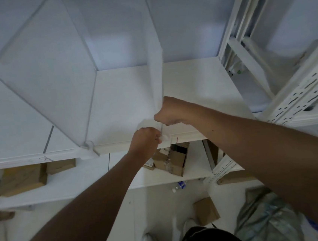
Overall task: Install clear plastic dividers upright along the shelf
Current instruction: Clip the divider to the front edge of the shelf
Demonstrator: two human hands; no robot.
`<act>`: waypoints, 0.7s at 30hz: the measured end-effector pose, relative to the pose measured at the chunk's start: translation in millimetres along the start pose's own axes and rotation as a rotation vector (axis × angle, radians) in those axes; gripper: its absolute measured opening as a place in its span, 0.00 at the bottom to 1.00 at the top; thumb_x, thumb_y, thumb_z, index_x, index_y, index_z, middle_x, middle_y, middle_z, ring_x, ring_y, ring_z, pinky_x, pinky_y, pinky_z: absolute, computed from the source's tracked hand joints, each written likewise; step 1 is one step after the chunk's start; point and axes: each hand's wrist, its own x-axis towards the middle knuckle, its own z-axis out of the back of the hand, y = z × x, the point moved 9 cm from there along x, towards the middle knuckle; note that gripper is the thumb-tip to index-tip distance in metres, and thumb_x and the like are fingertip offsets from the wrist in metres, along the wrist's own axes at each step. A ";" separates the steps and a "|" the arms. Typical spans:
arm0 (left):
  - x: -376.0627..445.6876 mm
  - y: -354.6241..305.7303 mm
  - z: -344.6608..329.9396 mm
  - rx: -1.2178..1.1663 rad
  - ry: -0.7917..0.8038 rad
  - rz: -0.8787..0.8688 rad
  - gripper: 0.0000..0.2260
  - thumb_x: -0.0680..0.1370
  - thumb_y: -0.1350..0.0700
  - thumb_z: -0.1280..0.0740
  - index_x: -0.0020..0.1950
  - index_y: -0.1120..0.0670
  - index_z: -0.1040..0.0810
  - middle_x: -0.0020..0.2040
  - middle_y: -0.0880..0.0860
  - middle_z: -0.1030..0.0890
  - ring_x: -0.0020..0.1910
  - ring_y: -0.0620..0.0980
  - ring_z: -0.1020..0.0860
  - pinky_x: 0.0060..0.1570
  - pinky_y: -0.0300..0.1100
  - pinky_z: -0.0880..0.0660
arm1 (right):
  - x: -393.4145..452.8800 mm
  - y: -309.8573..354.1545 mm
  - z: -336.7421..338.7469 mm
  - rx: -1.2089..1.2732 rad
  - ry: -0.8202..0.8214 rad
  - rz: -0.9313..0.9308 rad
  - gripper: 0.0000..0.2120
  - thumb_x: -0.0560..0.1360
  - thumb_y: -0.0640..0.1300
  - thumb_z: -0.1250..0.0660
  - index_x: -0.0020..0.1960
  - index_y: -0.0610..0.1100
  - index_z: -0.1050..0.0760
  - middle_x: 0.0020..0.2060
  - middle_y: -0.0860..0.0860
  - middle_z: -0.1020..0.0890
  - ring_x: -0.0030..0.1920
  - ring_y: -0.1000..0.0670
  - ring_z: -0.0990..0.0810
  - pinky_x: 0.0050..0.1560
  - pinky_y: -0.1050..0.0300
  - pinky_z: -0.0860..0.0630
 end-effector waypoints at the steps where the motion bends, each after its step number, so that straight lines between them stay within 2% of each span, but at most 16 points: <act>1: 1.7 -6.7 -3.1 0.000 0.005 -0.005 0.09 0.75 0.58 0.33 0.52 0.58 0.17 0.51 0.58 0.15 0.49 0.57 0.19 0.51 0.43 0.26 | -0.6 -6.3 3.6 0.008 -0.004 -0.003 0.03 0.72 0.34 0.40 0.42 0.41 0.32 0.40 0.42 0.25 0.37 0.45 0.26 0.31 0.60 0.36; 3: 4.8 -16.3 -8.3 -0.003 0.008 -0.007 0.08 0.75 0.58 0.32 0.52 0.58 0.17 0.51 0.58 0.15 0.50 0.57 0.19 0.51 0.44 0.26 | -2.8 -18.0 8.3 0.026 -0.006 -0.009 0.05 0.71 0.34 0.40 0.39 0.41 0.33 0.40 0.42 0.25 0.37 0.45 0.26 0.32 0.59 0.35; 7: 5.8 -24.5 -13.2 0.014 0.001 0.018 0.07 0.75 0.58 0.32 0.48 0.58 0.16 0.48 0.57 0.15 0.48 0.57 0.20 0.48 0.42 0.27 | -6.9 -27.5 15.1 0.032 -0.020 0.011 0.04 0.72 0.34 0.40 0.46 0.40 0.32 0.40 0.44 0.25 0.39 0.45 0.26 0.30 0.60 0.36; 8: 6.3 -27.0 -14.4 0.008 -0.004 0.021 0.06 0.75 0.58 0.32 0.47 0.58 0.16 0.47 0.57 0.15 0.47 0.57 0.20 0.47 0.42 0.27 | -7.4 -29.2 17.1 0.030 -0.025 0.021 0.03 0.72 0.34 0.40 0.43 0.41 0.32 0.40 0.44 0.26 0.39 0.45 0.26 0.30 0.60 0.36; 11: 7.3 -33.5 -17.8 -0.018 -0.011 0.044 0.06 0.75 0.58 0.33 0.46 0.58 0.16 0.47 0.57 0.15 0.47 0.57 0.20 0.47 0.41 0.28 | -7.7 -38.0 20.7 0.018 -0.037 0.023 0.10 0.73 0.36 0.40 0.36 0.45 0.38 0.35 0.47 0.28 0.37 0.46 0.27 0.29 0.60 0.36; 17: 7.5 -36.4 -21.3 -0.050 -0.022 0.066 0.07 0.76 0.59 0.33 0.46 0.58 0.16 0.48 0.56 0.15 0.48 0.56 0.21 0.48 0.41 0.28 | -6.9 -43.6 23.2 -0.002 -0.033 0.025 0.13 0.73 0.36 0.40 0.34 0.45 0.41 0.33 0.48 0.31 0.31 0.48 0.32 0.27 0.59 0.39; 19: 8.9 -37.3 -21.9 -0.048 -0.027 0.068 0.06 0.75 0.59 0.33 0.46 0.57 0.16 0.47 0.56 0.15 0.47 0.55 0.21 0.46 0.39 0.29 | -7.7 -44.7 24.2 0.005 -0.029 0.025 0.09 0.73 0.36 0.40 0.36 0.44 0.38 0.35 0.46 0.29 0.32 0.47 0.30 0.28 0.59 0.38; 21: 9.8 -38.2 -22.9 -0.048 -0.025 0.073 0.06 0.75 0.59 0.33 0.43 0.57 0.16 0.45 0.55 0.16 0.44 0.54 0.21 0.43 0.37 0.30 | -9.2 -45.6 25.8 0.015 -0.040 0.019 0.03 0.72 0.36 0.40 0.44 0.41 0.33 0.40 0.44 0.26 0.36 0.45 0.27 0.30 0.59 0.36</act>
